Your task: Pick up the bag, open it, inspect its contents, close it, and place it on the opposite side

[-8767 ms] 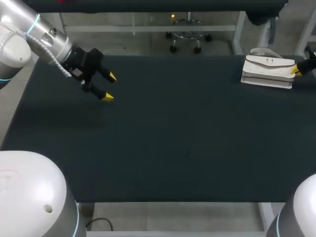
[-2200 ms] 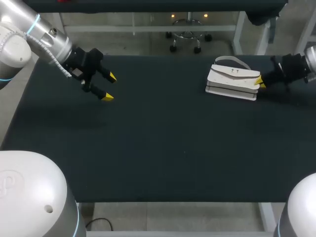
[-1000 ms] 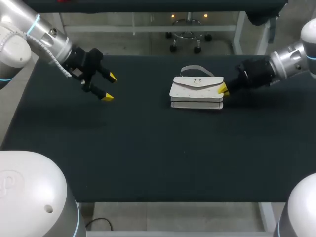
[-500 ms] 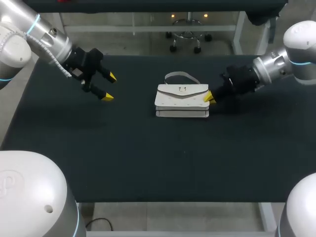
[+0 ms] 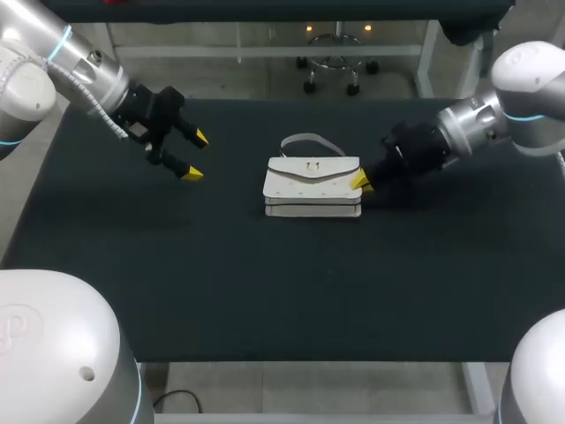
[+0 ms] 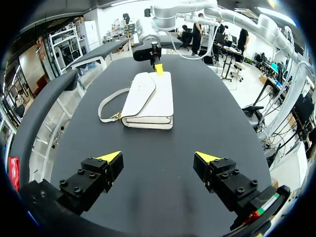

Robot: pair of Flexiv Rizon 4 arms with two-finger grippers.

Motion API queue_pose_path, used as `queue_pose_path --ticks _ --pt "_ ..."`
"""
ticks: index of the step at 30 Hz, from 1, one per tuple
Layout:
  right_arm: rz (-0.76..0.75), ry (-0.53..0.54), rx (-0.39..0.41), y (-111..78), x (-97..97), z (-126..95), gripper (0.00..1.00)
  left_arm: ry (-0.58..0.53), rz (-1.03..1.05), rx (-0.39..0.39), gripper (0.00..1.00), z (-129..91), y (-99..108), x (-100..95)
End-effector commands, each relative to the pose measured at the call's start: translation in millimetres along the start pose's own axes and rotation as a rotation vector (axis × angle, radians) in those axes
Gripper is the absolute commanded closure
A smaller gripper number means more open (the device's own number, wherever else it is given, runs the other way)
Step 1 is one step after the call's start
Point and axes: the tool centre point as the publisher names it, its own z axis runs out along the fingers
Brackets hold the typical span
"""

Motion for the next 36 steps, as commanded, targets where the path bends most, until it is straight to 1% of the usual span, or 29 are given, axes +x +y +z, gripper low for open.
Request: queue_pose_path --ticks 1,8,17,29,36 --pt "0.008 0.004 0.002 0.3 -0.5 10 1.0 -0.002 0.001 0.002 0.0 1 0 0.4" --pt "-0.002 -0.007 0.031 3.0 5.1 26 1.0 -0.002 0.001 0.002 0.0 1 0 0.4" --pt "-0.004 -0.008 0.041 5.7 9.2 35 1.0 -0.002 0.001 0.002 0.0 1 0 0.4" --pt "0.027 -0.017 -0.007 4.6 9.9 33 1.0 -0.002 0.001 0.002 0.0 1 0 0.4" --pt "0.039 -0.014 -0.03 0.2 10.2 35 1.0 -0.002 0.001 0.002 0.0 1 0 0.4"
